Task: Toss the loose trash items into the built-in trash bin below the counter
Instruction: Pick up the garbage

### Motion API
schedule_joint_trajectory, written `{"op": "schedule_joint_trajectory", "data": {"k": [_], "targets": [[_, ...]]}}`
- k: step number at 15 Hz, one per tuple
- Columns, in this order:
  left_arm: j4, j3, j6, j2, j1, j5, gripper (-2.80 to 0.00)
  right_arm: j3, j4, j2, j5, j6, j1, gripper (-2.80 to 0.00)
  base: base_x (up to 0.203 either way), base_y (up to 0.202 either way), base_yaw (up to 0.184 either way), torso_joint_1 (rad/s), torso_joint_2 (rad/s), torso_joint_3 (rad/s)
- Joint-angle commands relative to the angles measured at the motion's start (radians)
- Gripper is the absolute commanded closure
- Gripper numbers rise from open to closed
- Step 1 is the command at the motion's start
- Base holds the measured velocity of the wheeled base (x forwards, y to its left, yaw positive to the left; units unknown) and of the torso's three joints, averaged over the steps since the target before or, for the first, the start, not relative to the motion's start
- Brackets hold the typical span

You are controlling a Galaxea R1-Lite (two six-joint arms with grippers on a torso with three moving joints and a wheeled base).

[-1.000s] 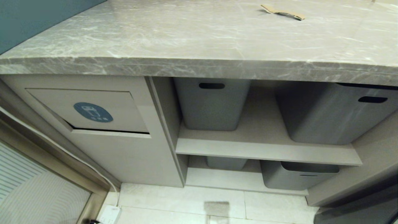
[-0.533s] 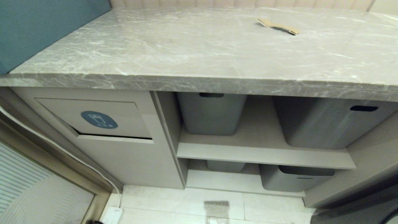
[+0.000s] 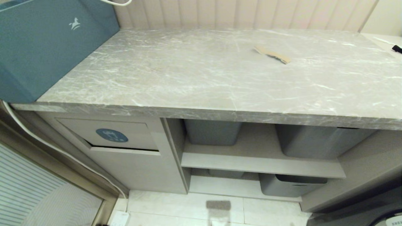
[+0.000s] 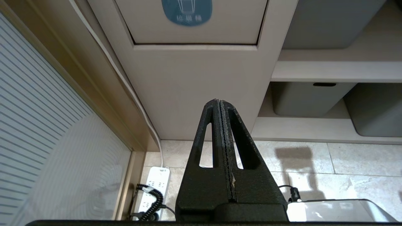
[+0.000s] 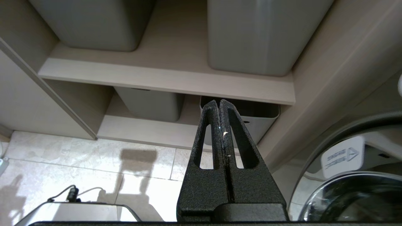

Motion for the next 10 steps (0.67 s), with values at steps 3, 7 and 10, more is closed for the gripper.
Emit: {"op": "schedule_joint_trajectory", "data": {"k": [3,7,10], "targets": [[0.001,0.002,0.0,0.0,0.0,0.0,0.0,0.0,0.0,0.001,0.001,-0.002,0.0,0.0,0.0,0.0,0.0,0.223,-0.49,-0.282],[0.002,0.002,0.002,0.0,0.0,-0.001,0.0,0.0,0.0,0.0,-0.001,-0.001,0.0,0.0,0.0,0.0,0.0,0.241,-0.53,-0.287],[0.002,0.002,0.005,0.0,0.0,-0.001,0.0,0.0,0.0,0.0,-0.002,0.004,0.0,0.0,0.0,0.0,0.0,0.258,-0.55,-0.295]]}}
